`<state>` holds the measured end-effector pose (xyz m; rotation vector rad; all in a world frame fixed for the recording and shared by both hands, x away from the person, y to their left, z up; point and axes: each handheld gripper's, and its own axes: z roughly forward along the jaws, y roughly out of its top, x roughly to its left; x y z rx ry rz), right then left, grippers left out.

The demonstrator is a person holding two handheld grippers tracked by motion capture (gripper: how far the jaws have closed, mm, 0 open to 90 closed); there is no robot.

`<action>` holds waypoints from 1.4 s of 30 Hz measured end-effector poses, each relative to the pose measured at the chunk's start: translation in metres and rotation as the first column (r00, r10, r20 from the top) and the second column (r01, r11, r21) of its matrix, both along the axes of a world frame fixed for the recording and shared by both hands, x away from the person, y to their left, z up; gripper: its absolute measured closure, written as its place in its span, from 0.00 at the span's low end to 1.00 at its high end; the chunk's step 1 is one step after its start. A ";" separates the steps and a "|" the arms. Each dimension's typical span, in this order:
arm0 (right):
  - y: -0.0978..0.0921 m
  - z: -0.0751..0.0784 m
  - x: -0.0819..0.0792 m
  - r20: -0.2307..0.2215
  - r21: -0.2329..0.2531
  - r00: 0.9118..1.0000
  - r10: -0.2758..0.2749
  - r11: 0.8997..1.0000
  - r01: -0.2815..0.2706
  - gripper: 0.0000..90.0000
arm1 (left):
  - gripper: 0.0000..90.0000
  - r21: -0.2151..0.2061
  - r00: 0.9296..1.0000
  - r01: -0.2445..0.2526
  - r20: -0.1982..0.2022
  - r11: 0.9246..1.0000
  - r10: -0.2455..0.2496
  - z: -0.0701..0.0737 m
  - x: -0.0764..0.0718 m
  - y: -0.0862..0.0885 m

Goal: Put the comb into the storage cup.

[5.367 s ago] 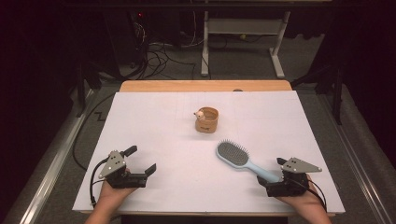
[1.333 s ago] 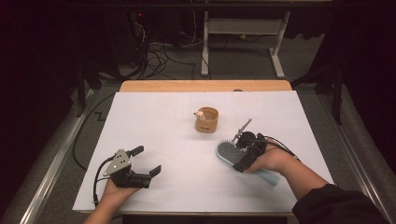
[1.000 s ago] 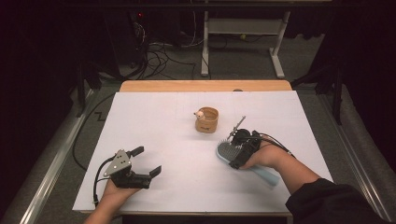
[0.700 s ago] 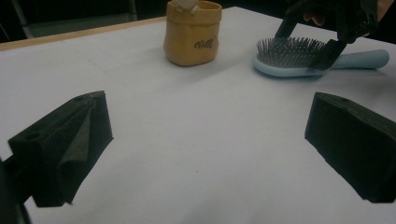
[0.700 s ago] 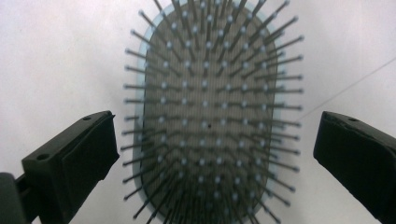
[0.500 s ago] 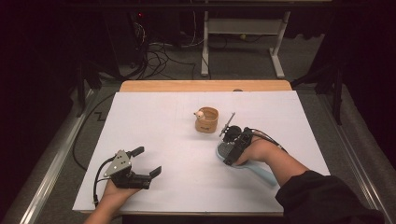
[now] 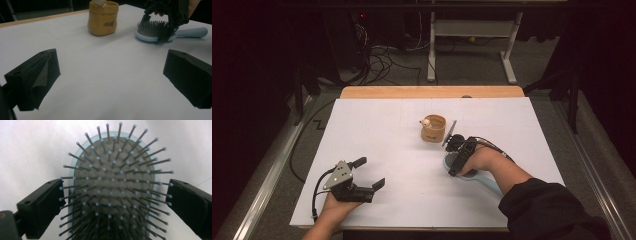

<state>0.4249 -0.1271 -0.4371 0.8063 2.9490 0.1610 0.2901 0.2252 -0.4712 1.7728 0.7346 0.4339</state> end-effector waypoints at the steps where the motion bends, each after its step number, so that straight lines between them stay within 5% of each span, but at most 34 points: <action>1: 0.000 -0.001 0.000 -0.003 0.001 1.000 0.002 1.000 -0.002 0.04 | 0.02 -0.003 1.000 -0.001 0.000 1.000 0.001 0.000 0.000 0.000; 25: 0.005 -0.002 0.003 -0.026 -0.024 1.000 -0.011 1.000 0.010 0.20 | 0.01 -0.014 1.000 -0.017 0.014 1.000 0.017 0.001 0.000 0.001; 42: 0.008 -0.001 0.006 -0.043 -0.047 0.999 -0.030 0.998 0.028 0.22 | 0.01 -0.009 1.000 -0.005 0.013 1.000 0.005 0.000 -0.001 0.000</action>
